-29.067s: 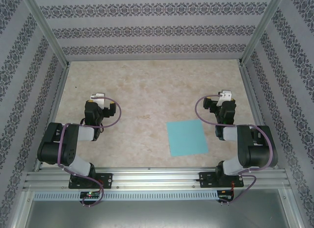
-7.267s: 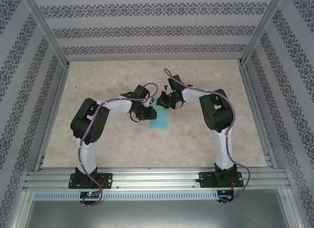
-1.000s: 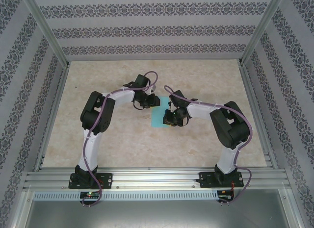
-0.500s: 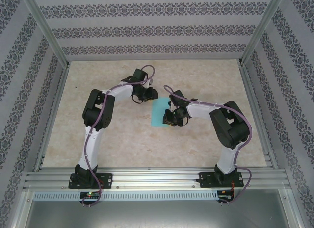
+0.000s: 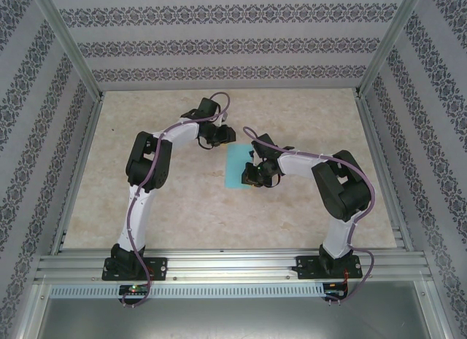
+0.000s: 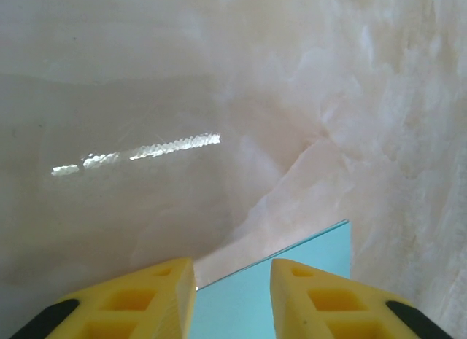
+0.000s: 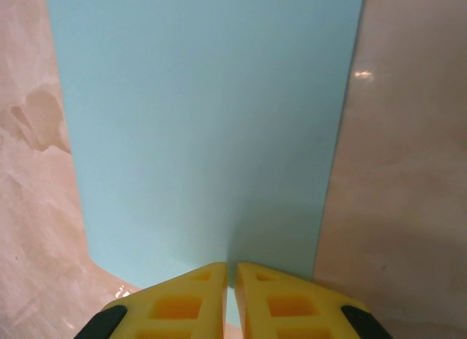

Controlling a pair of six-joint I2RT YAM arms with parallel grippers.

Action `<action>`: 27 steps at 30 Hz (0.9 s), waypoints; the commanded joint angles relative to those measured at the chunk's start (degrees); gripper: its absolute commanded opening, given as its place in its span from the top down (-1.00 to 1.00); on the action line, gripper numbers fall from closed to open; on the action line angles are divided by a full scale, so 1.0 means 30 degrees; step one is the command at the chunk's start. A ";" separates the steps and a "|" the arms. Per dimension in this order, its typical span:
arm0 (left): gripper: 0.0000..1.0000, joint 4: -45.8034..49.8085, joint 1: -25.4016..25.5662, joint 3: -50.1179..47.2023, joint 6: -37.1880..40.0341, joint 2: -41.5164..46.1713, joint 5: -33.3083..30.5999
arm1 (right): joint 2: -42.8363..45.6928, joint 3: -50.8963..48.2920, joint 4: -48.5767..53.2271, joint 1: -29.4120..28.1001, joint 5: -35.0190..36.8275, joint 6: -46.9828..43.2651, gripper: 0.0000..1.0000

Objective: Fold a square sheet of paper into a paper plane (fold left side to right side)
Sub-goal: First fold the square sheet of paper in half at the center of the table.

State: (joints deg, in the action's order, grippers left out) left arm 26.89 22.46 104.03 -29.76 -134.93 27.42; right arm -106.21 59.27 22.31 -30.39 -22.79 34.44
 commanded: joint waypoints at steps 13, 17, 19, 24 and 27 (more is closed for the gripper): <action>0.21 -0.4007 -0.0256 -1.1270 -0.0768 1.0331 -0.0247 | 0.2682 0.0960 0.1439 0.2059 -0.0581 -0.1606 0.21; 0.21 -0.5802 0.1033 -1.3913 -0.2107 1.0947 0.0427 | 0.1698 0.1027 0.0440 0.2842 -0.1824 -0.1445 0.13; 0.21 -0.6414 0.1747 -1.4631 -0.2597 1.0905 0.0525 | 0.1164 0.1183 0.0045 0.3000 -0.2250 -0.1202 0.13; 0.21 -0.7325 0.2678 -1.5019 -0.3470 1.0155 0.0321 | 0.0375 0.1398 -0.0395 0.2954 -0.2354 -0.0757 0.14; 0.24 -0.7308 0.2709 -1.4791 -0.3584 0.9564 0.0264 | 0.0234 0.1314 -0.0527 0.2931 -0.2336 -0.0565 0.15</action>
State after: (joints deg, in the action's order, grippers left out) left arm 8.99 30.79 58.67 -38.37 -104.79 28.01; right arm -104.90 61.93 22.92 -21.26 -28.62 31.81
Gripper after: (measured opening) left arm 0.384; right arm 0.427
